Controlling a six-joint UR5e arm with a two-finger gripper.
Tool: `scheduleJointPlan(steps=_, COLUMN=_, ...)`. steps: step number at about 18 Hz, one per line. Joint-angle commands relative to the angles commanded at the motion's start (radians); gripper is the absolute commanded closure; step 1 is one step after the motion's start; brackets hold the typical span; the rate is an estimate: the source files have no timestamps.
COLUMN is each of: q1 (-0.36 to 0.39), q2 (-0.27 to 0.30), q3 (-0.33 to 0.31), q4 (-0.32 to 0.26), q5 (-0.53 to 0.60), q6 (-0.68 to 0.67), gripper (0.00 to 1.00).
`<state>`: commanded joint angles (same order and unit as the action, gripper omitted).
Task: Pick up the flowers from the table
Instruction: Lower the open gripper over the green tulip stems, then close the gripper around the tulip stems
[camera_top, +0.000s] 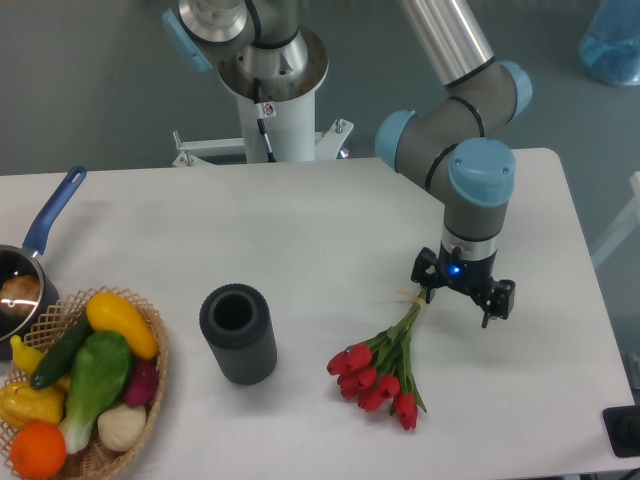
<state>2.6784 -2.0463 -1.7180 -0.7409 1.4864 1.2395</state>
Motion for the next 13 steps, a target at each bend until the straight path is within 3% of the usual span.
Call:
scheduleJointPlan(steps=5, q1=-0.029, q2=-0.026, q3=-0.046, q4=0.003, q5=0.003, q6=-0.012, gripper=0.00)
scheduleJointPlan(steps=13, q1=-0.046, q2=-0.035, q3=-0.048, q4=0.002, q5=0.002, q6=-0.012, gripper=0.00)
